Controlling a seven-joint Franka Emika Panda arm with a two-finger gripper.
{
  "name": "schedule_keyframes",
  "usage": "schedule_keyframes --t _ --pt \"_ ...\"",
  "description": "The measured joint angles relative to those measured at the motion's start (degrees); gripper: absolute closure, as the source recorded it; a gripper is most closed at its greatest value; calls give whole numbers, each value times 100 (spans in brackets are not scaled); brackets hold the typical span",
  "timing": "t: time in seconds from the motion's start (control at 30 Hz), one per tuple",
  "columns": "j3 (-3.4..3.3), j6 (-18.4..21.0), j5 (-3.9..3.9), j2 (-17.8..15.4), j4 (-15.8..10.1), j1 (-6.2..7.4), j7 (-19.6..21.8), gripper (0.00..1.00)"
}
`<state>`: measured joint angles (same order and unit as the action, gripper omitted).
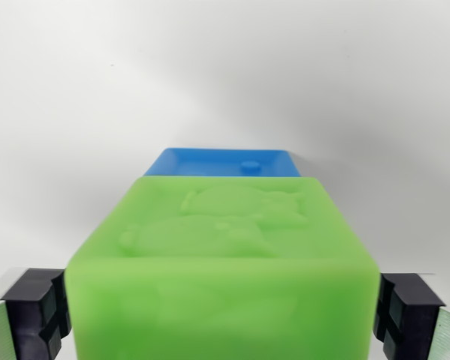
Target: Stack cube
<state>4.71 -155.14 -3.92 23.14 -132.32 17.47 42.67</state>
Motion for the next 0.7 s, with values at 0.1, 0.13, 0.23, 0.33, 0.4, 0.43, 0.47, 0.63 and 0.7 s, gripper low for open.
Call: schedule_keyframes --t 0.1,0.13,0.23,0.33,0.4,0.43,0.47,0.63,0.7 --pt "0 0 0 0 0 0 0 0" --pt "0 0 0 0 0 0 0 0" --pt "0 2 0 -2 0 0 0 0" --pt "0 19 0 -27 0 0 -2 0" --pt "0 37 1 -53 -2 0 -3 0" --pt "1 56 2 -74 -4 0 -5 0" --pt "2 80 4 -100 -6 -2 -7 0" --pt "13 201 21 -245 -26 -9 -17 0" --pt "21 259 31 -318 -37 -15 -24 0"
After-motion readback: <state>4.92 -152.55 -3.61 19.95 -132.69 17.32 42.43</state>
